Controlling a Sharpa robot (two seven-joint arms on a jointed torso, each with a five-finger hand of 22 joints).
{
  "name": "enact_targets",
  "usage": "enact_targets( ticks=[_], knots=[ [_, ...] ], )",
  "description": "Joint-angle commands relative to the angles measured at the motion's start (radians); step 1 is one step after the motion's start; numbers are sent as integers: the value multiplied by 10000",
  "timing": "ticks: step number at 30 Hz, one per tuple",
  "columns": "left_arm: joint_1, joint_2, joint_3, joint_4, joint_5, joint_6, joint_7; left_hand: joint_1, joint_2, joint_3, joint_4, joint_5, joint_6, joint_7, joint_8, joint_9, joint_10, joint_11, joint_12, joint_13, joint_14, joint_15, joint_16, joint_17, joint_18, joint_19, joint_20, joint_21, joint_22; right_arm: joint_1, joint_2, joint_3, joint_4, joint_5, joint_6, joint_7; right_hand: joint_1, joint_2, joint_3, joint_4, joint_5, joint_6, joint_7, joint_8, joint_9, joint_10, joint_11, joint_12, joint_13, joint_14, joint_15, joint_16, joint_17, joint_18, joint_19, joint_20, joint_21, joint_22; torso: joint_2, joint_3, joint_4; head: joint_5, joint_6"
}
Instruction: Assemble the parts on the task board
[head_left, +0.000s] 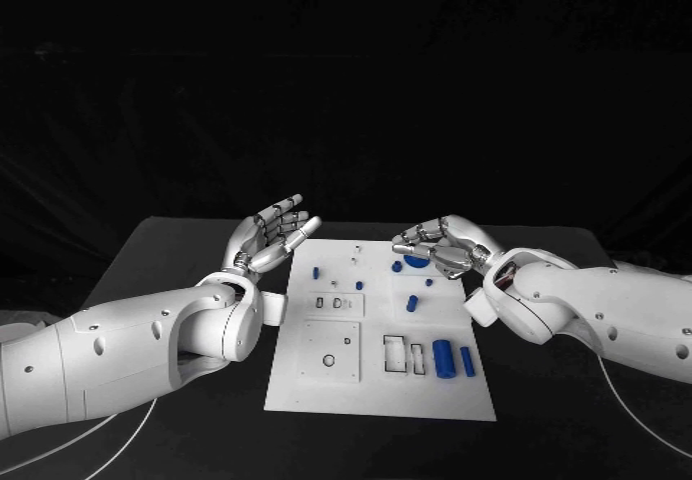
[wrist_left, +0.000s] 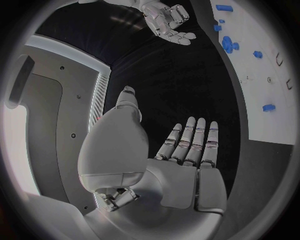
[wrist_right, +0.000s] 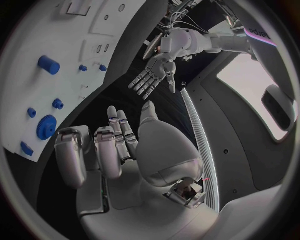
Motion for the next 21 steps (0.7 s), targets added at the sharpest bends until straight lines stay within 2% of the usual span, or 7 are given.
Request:
enact_targets(
  ticks=[1,5,10,16,21],
  knots=[
    [41,1,9,105,-167,99,256,22,130,83,-2,-45,60,1220,15,15,14,3,-56,5,-92,7,-51,11,181,-104,-8,-71,-23,93,84,15,-135,-2523,-312,-747,396,-75,269,-296,29,413,-137,-40,-29,510,-126,-285,-14,920,-129,68,1951,-115,1036,-155,114,2627,192,-20,119,-62,-23],
    [67,-33,9,200,-171,88,245,25,172,117,-3,-63,72,1224,17,16,19,3,-57,5,-112,5,-60,14,179,-155,-14,-93,-36,224,262,38,-350,-4000,-341,-1458,793,-207,534,-535,-66,671,-338,-309,-179,799,-262,-917,-22,915,-238,64,1933,-115,1036,-255,114,2627,284,-34,145,-117,-42],
    [91,-49,11,278,-173,85,240,37,243,176,-6,-93,101,1229,21,18,26,4,-58,4,-127,6,-64,21,176,-184,-17,-103,-46,334,554,79,-710,-5321,-305,-2397,1134,-380,722,-705,-181,817,-528,-616,-363,992,-384,-1533,-21,912,-463,55,1915,-115,1036,-461,114,2627,358,-56,159,-177,-31],
    [109,-90,11,338,-175,68,231,45,285,210,-6,-110,120,1230,24,19,29,5,-59,4,-132,7,-63,24,175,-193,-18,-104,-49,403,876,139,-1149,-6158,5,-3307,1444,-441,873,-844,-202,891,-576,-797,-473,1098,-417,-1904,-22,955,-537,95,2130,-115,1036,-544,114,2627,387,-71,163,-253,-34],
    [150,-135,13,406,-176,20,233,44,321,236,-7,-125,155,1231,29,23,32,5,-59,4,-137,7,-63,25,175,-205,-19,-108,-53,437,1090,173,-1397,-7166,298,-3978,1580,-470,925,-886,-218,904,-591,-888,-528,1140,-442,-2083,-21,995,-535,134,2328,-115,1036,-554,114,2627,433,-104,172,-300,1]
  ],
)
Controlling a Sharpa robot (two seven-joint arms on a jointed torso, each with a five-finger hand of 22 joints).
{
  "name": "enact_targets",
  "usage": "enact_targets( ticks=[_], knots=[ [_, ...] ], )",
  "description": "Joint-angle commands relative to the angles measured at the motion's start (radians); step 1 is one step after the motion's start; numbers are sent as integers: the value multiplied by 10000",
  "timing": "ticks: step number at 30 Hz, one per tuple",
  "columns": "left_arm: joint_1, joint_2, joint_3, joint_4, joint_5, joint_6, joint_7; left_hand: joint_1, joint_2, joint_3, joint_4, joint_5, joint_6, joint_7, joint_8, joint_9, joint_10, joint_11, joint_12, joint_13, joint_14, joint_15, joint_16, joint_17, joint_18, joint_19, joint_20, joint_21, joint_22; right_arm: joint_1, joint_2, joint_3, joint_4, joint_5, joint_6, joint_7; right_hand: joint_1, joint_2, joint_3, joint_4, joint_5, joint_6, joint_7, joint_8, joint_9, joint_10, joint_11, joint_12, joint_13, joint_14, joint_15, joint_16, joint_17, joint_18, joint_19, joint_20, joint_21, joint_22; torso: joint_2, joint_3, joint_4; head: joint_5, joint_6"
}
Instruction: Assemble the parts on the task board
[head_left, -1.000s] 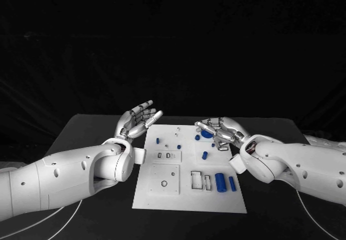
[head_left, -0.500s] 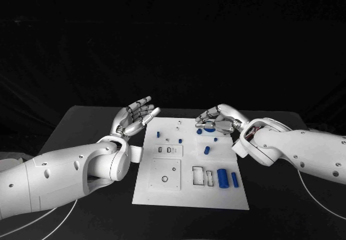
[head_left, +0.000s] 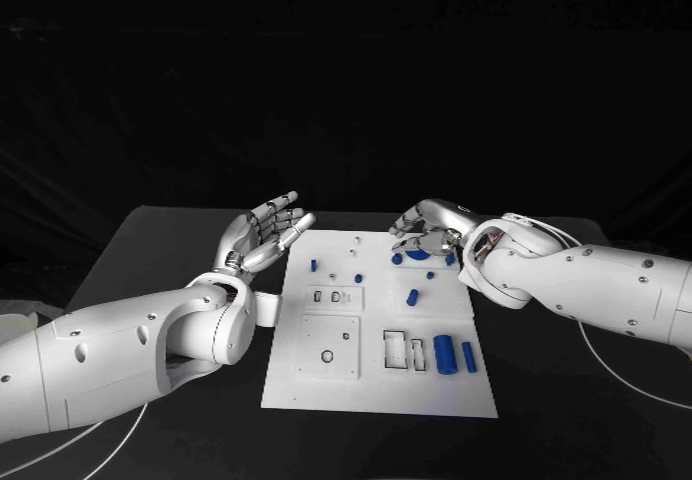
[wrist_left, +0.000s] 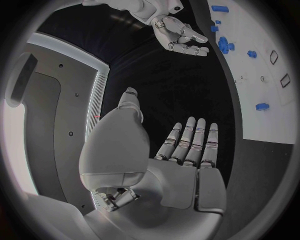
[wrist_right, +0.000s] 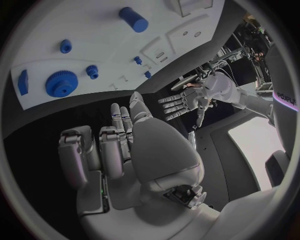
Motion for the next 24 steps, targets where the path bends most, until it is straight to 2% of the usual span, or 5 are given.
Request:
enact_targets(
  ticks=[1,8,11,16,24],
  knots=[
    [34,-7,9,67,-95,33,226,22,123,90,1,-50,80,1218,30,19,33,6,-59,2,-68,6,-54,13,176,-50,-6,-51,-17,12,110,13,-115,-1592,448,-1079,137,15,67,-22,-66,33,-31,-60,-22,66,-18,-76,-13,982,-59,39,2335,-64,1044,-86,35,2629,46,-31,8,-40,21],
    [56,-35,10,84,-119,48,236,25,134,99,1,-55,85,1218,31,19,34,5,-59,2,-69,6,-54,14,176,-63,-6,-56,-20,18,405,28,-348,-2438,1008,-1591,91,-38,39,58,-71,-47,-20,-205,-101,13,-8,-316,-15,970,-54,27,2283,-64,1044,-89,35,2629,22,-37,27,-175,150],
    [61,-28,11,52,-122,56,253,26,144,108,0,-61,94,1219,33,20,36,5,-58,2,-70,5,-53,15,176,-68,-7,-57,-21,11,499,31,-424,-2534,1242,-1762,25,-115,-11,102,-73,-76,34,-261,-131,-29,8,-418,-12,960,-39,16,2235,-64,1044,-82,35,2629,12,-41,48,-239,137],
    [79,-50,14,32,-124,42,287,27,160,121,0,-68,102,1218,35,21,39,5,-57,3,-71,4,-52,15,176,-77,-8,-60,-24,-27,666,32,-558,-2611,1565,-2094,-6,-198,-50,124,-77,-102,83,-317,-161,-51,38,-515,-6,968,-18,25,2278,-64,1044,-67,35,2629,-7,-57,1,-150,79],
    [109,-55,16,48,-126,50,277,34,208,161,-2,-90,169,1216,47,29,57,2,-50,4,-70,3,-46,18,174,-158,-10,-91,-41,-87,807,32,-702,-2658,1827,-2480,197,-157,57,40,-77,-93,69,-381,-200,-44,26,-663,-2,1018,32,75,2517,-64,1044,-25,35,2629,-39,-69,17,-82,-32]
  ],
)
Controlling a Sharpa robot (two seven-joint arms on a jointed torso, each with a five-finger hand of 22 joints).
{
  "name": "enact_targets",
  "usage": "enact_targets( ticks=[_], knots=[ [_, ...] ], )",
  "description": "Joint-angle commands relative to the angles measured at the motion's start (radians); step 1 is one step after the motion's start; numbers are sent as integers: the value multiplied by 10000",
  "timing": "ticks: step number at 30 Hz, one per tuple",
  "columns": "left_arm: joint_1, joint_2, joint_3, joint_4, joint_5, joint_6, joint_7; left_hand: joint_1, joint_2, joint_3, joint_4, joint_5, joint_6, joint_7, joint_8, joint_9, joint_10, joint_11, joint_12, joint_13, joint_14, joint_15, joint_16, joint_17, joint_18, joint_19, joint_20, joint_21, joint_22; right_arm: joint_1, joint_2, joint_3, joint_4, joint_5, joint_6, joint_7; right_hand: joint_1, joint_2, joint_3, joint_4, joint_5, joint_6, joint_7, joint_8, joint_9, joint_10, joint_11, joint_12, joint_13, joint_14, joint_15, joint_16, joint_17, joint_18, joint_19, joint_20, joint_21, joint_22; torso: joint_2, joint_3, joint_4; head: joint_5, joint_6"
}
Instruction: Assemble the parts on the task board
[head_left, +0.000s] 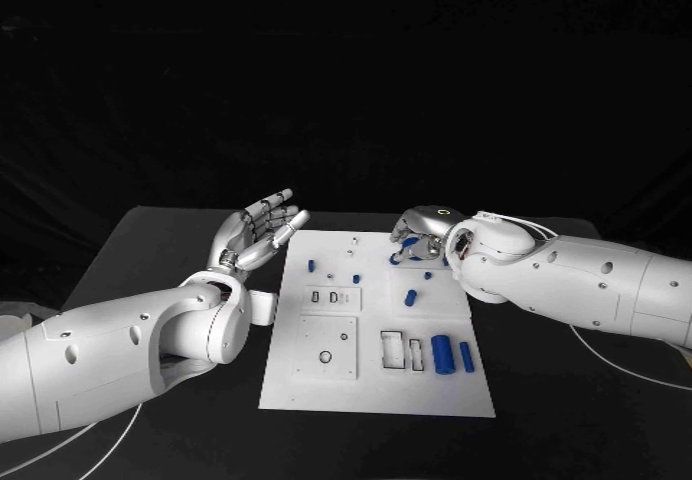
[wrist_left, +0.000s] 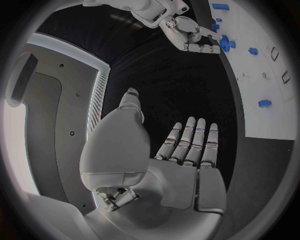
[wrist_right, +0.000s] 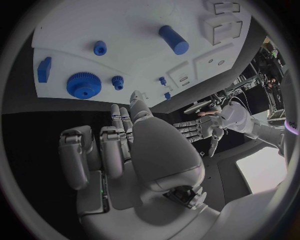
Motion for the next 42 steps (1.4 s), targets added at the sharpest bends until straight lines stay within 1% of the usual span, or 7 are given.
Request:
enact_targets(
  ticks=[1,10,13,17,21,31,42],
  knots=[
    [27,2,11,36,-90,53,273,-5,88,50,-2,-45,93,1212,47,9,57,2,-50,3,-71,3,-46,11,174,-106,-9,-41,-17,-40,56,2,-73,-340,539,-569,178,35,98,-53,-41,-19,-9,-59,-25,-47,20,-102,-3,1028,38,84,2566,-65,1045,-23,38,2633,-34,-12,-8,12,-47],
    [42,-29,13,64,-90,33,285,-4,93,56,-2,-49,105,1212,50,10,61,2,-48,3,-71,2,-44,11,173,-131,-9,-51,-22,-189,254,1,-371,-389,679,-702,247,112,165,-56,-41,-13,-17,-87,-45,-46,20,-182,-1,1040,53,96,2622,-65,1045,-6,38,2633,-50,-6,1,17,-150],
    [44,-29,13,64,-90,31,290,-4,94,57,-2,-50,106,1212,50,10,62,1,-48,3,-71,2,-44,11,173,-133,-9,-52,-23,-225,326,1,-452,-392,685,-693,244,137,177,-41,-42,2,-16,-88,-47,-28,24,-196,2,1040,51,95,2618,-65,1045,-3,38,2633,-64,-10,2,15,-155],
    [45,-38,13,68,-90,23,291,-4,94,57,-2,-50,106,1212,50,10,62,1,-48,3,-71,2,-44,11,173,-133,-9,-52,-23,-254,418,1,-527,-394,698,-672,251,179,202,-14,-42,49,-38,-84,-51,62,9,-208,11,1039,37,95,2617,-65,1045,-4,38,2633,-62,-11,-9,22,-164],
    [47,-39,14,66,-90,18,290,-4,94,57,-2,-50,106,1212,50,10,62,1,-48,3,-71,2,-44,11,173,-133,-9,-52,-23,-273,500,1,-596,-395,700,-644,266,217,228,8,-41,84,-64,-87,-57,164,-17,-216,15,1039,4,95,2617,-65,1045,-20,38,2633,-77,-20,3,30,-223],
    [51,-41,16,66,-91,15,289,0,101,66,-2,-57,122,1212,54,12,69,1,-45,4,-70,1,-42,12,173,-141,-11,-54,-25,-302,690,1,-779,-395,673,-593,306,324,303,60,-37,146,-101,-96,-71,339,-61,-256,10,1037,-54,92,2604,-65,1045,-67,38,2633,-93,-26,4,83,-298],
    [70,-60,16,80,-91,12,280,2,107,71,-2,-60,137,1213,57,14,73,0,-44,4,-68,1,-40,12,172,-145,-12,-55,-26,-345,872,1,-978,-401,907,-695,404,458,429,93,-31,200,-142,-111,-86,531,-106,-316,1,1042,-90,97,2628,-65,1045,-108,38,2633,-99,-34,5,74,-310]
  ],
)
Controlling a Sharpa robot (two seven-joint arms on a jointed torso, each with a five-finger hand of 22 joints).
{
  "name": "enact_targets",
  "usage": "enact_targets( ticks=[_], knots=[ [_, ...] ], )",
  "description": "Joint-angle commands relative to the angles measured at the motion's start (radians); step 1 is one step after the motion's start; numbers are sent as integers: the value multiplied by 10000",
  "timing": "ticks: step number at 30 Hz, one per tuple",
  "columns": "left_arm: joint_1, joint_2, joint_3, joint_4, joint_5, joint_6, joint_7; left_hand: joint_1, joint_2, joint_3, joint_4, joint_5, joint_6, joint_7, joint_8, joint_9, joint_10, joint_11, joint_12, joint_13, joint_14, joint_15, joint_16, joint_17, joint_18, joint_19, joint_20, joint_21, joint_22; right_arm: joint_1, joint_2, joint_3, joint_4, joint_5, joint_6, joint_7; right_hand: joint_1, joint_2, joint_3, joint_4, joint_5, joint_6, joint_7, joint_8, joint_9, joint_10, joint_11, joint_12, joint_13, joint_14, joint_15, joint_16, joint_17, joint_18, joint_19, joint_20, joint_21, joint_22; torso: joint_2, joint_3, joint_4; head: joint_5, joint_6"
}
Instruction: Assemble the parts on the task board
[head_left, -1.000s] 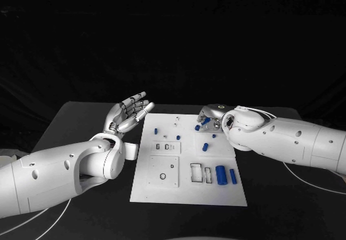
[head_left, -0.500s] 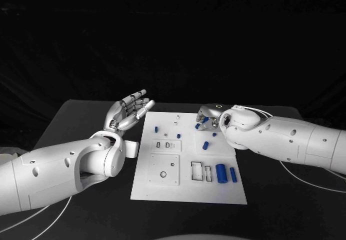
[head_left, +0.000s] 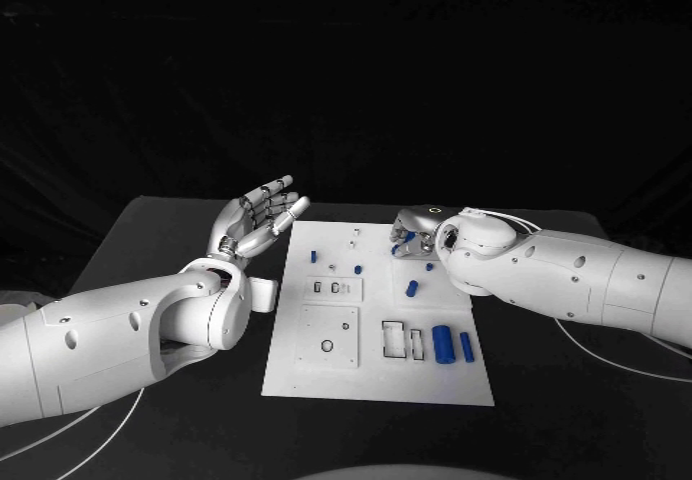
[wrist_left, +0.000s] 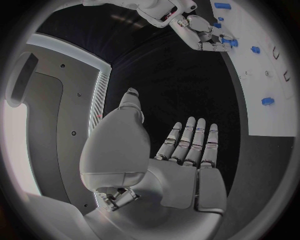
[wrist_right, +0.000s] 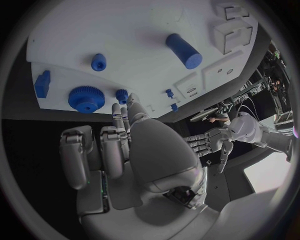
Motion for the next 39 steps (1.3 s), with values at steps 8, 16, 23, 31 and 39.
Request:
enact_targets(
  ticks=[8,16,23,31,39],
  knots=[
    [32,29,11,47,-74,42,271,6,120,83,-3,-72,79,1215,60,18,79,0,-41,3,-66,0,-37,16,171,-84,-12,-58,-18,-95,196,1,-269,-174,358,-196,-37,149,82,21,-32,68,-7,-65,-19,128,15,-92,-4,1040,-97,56,2622,-67,1046,-48,44,2629,-11,-5,5,0,-27],
    [35,42,11,44,-74,48,267,6,120,83,-3,-72,79,1215,60,18,79,0,-41,3,-66,0,-37,16,171,-84,-12,-58,-18,-140,254,1,-316,-209,466,-405,-47,163,93,49,-33,67,-1,-73,-24,146,25,-119,-7,1031,-86,47,2581,-67,1046,-48,44,2629,-22,-10,-3,2,-49],
    [36,54,11,44,-74,58,264,13,141,99,-3,-80,94,1216,63,19,85,0,-39,3,-63,-1,-33,17,171,-104,-13,-65,-23,-147,267,1,-319,-227,573,-502,-66,220,139,127,-32,85,-13,-80,-32,319,20,-137,2,1027,-93,43,2559,-67,1046,-47,44,2629,-24,-9,4,-6,-87],
    [38,51,11,36,-74,50,255,13,141,99,-3,-80,94,1216,63,19,85,0,-39,3,-63,-1,-33,17,171,-104,-13,-65,-23,-162,239,1,-309,-216,282,-380,-13,453,350,302,-29,680,-191,157,69,978,-198,-101,2,1029,-342,44,2568,-67,1046,-239,44,2629,-22,-14,17,-9,-149],
    [39,59,10,-53,-74,27,257,13,141,99,-3,-80,94,1216,63,19,85,0,-39,3,-63,-1,-33,17,171,-104,-13,-65,-23,-171,57,3,-154,-22,-641,52,121,460,549,362,-19,1234,-247,344,168,1648,-301,-129,-11,1020,-466,34,2528,-67,1046,-398,44,2629,-13,-15,8,71,-194]
  ],
)
